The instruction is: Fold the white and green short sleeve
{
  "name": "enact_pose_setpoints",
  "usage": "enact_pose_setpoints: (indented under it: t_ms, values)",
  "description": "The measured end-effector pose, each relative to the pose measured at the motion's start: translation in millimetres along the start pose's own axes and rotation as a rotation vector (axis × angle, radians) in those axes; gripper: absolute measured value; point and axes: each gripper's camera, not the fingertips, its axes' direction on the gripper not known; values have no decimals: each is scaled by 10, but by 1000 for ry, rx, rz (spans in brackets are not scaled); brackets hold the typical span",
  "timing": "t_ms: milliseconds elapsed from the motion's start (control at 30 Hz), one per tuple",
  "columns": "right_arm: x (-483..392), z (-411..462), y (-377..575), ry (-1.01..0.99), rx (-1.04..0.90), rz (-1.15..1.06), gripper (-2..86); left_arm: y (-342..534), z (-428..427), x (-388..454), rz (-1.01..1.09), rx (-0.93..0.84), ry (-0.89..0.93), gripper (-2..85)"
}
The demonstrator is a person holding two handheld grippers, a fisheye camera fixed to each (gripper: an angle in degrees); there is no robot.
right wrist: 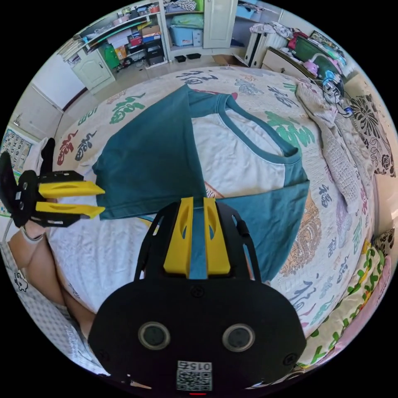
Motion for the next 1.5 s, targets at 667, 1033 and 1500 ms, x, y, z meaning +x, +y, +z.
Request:
enact_pose_setpoints:
  t_ms: [667,1033,1500]
  values:
    - [2056,-942,-294,-51,187,342,115,-1926,15,-1639,-57,98,-107,135]
    - [1721,-1377,-387,-22,79,226,-3,-2283,410,-1605,-102,-37,-54,16]
    - [149,-3496,2067,-208,207,-82,-8,-58,-1680,-82,219,198,102,-1]
